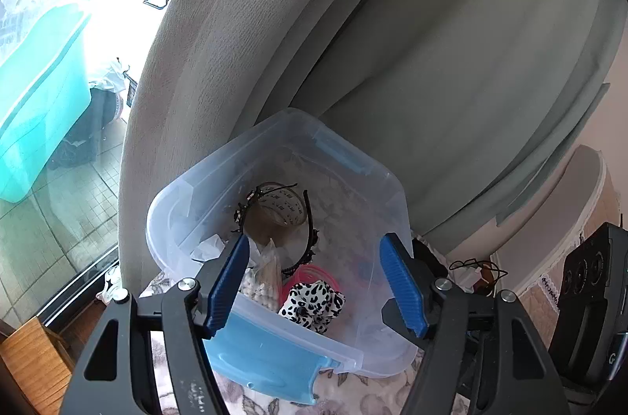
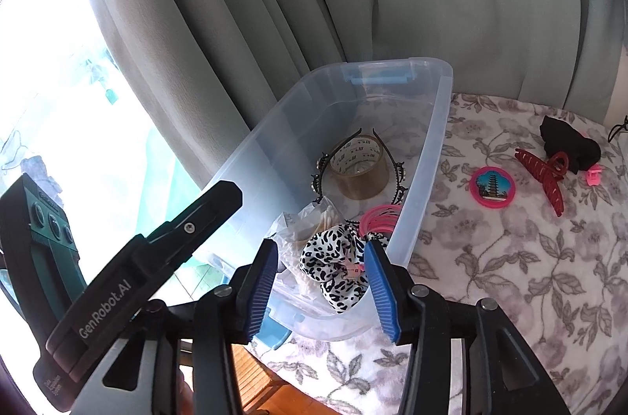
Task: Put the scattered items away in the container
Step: 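Open the left gripper to drop the swab bag while the right gripper drops the scrunchie into the box, then move both grippers back toward the pink mirror and red claw clip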
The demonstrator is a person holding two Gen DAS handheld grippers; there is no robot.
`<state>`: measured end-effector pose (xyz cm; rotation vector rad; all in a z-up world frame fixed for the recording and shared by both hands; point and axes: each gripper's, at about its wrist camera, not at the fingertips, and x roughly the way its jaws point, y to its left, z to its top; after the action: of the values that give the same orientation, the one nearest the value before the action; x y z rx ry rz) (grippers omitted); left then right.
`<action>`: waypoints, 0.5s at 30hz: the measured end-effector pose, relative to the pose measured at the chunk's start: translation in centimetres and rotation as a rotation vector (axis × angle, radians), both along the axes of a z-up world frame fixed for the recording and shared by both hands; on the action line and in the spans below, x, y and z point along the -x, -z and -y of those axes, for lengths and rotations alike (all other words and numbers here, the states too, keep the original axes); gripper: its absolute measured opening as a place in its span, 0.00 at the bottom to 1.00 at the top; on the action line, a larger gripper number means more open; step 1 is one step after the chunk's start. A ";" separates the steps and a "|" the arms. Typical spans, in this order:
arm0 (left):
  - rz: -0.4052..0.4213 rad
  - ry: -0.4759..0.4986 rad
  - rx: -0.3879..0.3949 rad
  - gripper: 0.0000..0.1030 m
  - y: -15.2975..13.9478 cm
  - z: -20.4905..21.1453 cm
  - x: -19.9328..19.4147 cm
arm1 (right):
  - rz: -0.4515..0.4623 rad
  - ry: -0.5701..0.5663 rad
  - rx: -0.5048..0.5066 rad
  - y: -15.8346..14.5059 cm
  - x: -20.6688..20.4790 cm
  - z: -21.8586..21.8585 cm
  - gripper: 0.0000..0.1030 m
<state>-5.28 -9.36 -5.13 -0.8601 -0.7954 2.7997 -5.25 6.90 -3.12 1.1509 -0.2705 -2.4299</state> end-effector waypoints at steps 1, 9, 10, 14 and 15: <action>-0.002 -0.001 0.006 0.69 -0.2 -0.1 -0.1 | -0.003 0.005 0.000 -0.1 -0.1 -0.2 0.53; -0.037 0.004 0.052 0.71 -2.9 -1.9 -1.6 | -0.037 0.034 0.048 -1.7 -1.3 -2.6 0.55; -0.044 0.006 0.060 0.71 -3.4 -2.2 -1.9 | -0.043 0.038 0.055 -1.9 -1.5 -2.9 0.55; -0.079 0.020 0.089 0.71 -5.1 -3.6 -3.1 | -0.076 0.060 0.088 -3.1 -2.2 -4.7 0.55; -0.089 0.025 0.097 0.71 -5.5 -4.0 -3.4 | -0.085 0.065 0.097 -3.4 -2.4 -5.2 0.55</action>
<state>-1.91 -5.35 0.41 -0.7465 -0.6368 2.8518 -2.82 12.09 0.27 1.0088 -0.3998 -2.4856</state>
